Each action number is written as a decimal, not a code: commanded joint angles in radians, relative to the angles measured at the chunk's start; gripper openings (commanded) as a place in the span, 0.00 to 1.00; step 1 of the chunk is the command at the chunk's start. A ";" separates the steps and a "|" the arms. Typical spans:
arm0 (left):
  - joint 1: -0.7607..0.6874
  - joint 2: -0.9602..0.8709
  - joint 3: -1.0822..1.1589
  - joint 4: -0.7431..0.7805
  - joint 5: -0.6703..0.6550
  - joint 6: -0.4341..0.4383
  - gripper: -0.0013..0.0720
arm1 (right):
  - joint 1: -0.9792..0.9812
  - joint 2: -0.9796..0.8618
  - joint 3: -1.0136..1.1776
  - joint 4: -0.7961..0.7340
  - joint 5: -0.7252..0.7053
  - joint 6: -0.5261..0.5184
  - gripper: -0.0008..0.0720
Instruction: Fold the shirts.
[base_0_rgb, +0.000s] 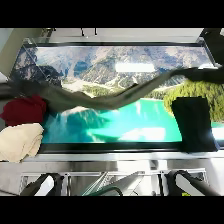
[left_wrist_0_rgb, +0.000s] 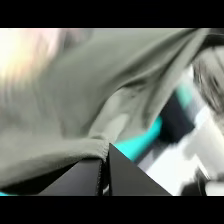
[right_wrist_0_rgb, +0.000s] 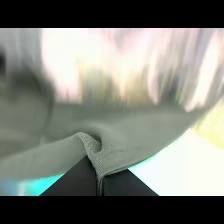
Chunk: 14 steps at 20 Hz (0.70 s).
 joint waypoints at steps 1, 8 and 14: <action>0.126 0.169 0.350 -0.247 0.125 -0.045 0.04 | 0.001 0.180 0.275 0.037 -0.175 -0.030 0.04; 0.374 0.121 0.731 -0.239 0.105 -0.170 0.04 | -0.078 0.175 0.402 -0.049 -0.129 -0.016 0.03; -0.044 -0.016 0.334 0.154 0.132 -0.130 0.04 | -0.113 -0.049 0.076 0.113 -0.069 -0.079 0.03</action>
